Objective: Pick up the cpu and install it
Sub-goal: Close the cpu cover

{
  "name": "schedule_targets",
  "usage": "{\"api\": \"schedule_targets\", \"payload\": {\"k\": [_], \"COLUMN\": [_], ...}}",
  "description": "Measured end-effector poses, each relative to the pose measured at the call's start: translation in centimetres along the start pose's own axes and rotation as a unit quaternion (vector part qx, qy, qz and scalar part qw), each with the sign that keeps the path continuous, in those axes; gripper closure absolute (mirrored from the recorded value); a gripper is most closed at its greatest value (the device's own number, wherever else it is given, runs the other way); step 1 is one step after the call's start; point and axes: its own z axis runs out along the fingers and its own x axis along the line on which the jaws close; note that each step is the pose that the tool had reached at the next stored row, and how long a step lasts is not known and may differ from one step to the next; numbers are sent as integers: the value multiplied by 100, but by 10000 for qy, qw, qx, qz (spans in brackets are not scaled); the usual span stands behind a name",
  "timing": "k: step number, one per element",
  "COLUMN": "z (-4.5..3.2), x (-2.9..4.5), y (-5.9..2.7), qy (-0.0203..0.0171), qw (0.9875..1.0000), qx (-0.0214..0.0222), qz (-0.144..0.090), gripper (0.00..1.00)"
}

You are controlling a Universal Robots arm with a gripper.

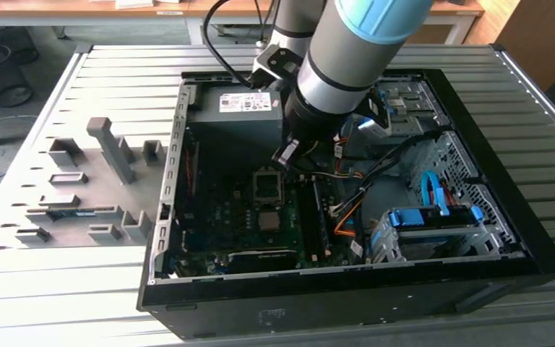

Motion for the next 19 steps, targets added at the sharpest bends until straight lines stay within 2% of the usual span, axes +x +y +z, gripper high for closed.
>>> {"api": "schedule_targets", "payload": {"k": [2,3,4,6,9,10,11,17,19], "z": [-2,-6,-7,-11,-12,-11,-10,-9,15], "x": [-14,-29,-44,-67,-80,-81,-82,-82,-79], "y": [-21,-42,-61,-92,-110,-112,-113,-114,-121], "qy": [18,11,-17,-93,-265,-302,-318,-322,-323], "qw": [10000,10000,9999,9998,9991,9989,9988,9988,9988], "qx": [-12,-26,-59,-146,-293,-322,-335,-338,-339], "qz": [-79,-91,-97,-111,-148,-156,-160,-161,-161], "gripper": [90,90,90,90,90,90,90,90,90]}}
